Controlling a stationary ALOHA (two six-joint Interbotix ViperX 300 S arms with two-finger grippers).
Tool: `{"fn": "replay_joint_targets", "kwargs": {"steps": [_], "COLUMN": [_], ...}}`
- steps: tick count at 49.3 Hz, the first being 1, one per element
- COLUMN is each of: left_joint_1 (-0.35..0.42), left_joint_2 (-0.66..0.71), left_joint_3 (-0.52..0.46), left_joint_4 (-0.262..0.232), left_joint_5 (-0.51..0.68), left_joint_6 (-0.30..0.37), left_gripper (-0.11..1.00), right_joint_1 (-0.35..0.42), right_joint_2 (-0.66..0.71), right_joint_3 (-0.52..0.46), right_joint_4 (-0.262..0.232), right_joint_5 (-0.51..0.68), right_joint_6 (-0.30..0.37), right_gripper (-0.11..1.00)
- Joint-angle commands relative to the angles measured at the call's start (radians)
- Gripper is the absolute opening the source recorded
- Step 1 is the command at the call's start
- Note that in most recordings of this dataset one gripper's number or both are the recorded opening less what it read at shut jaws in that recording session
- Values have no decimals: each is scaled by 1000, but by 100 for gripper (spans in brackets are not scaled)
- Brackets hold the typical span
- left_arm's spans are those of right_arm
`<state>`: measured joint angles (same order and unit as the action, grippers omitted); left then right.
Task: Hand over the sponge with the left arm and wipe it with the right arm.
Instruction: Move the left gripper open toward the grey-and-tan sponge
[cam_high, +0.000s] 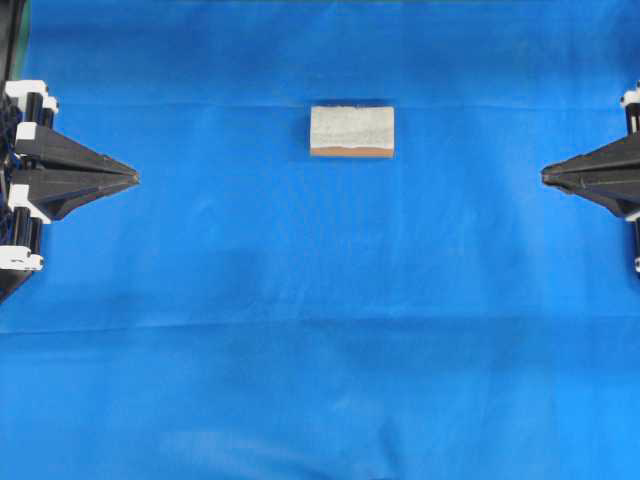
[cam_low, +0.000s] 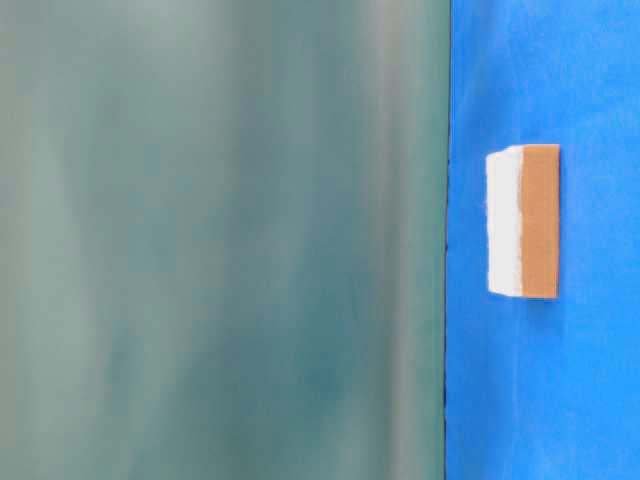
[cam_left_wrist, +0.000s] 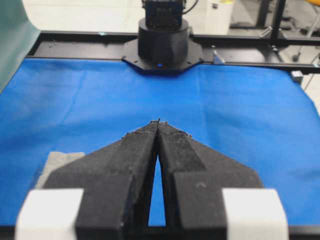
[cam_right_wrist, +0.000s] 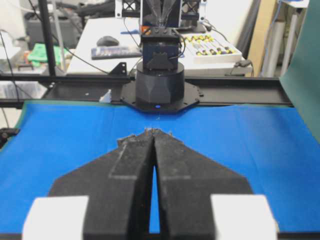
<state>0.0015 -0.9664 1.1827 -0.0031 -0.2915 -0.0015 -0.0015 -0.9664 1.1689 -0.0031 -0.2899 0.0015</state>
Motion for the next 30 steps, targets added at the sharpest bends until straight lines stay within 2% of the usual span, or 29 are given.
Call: {"fn": "replay_joint_targets", "kwargs": {"steps": [1,14,30], "left_joint_1": [0,28,167], "left_joint_2": [28,103,353], "left_joint_3": [-26,-32,-80], "left_joint_4": [-21,-21,-21], "left_joint_5": [-12,-69,-156], "left_joint_6": [15,29,46], "left_gripper": [1,1,2], "right_joint_1": [-2,-2,0], "right_joint_2": [8,21,28], "right_joint_3": [-17,-21,-23], "right_joint_4": [2,2,2], "right_joint_5": [-5,43,44], "right_joint_6": [-5,2,2], "right_gripper": [-1,-1,-1]}}
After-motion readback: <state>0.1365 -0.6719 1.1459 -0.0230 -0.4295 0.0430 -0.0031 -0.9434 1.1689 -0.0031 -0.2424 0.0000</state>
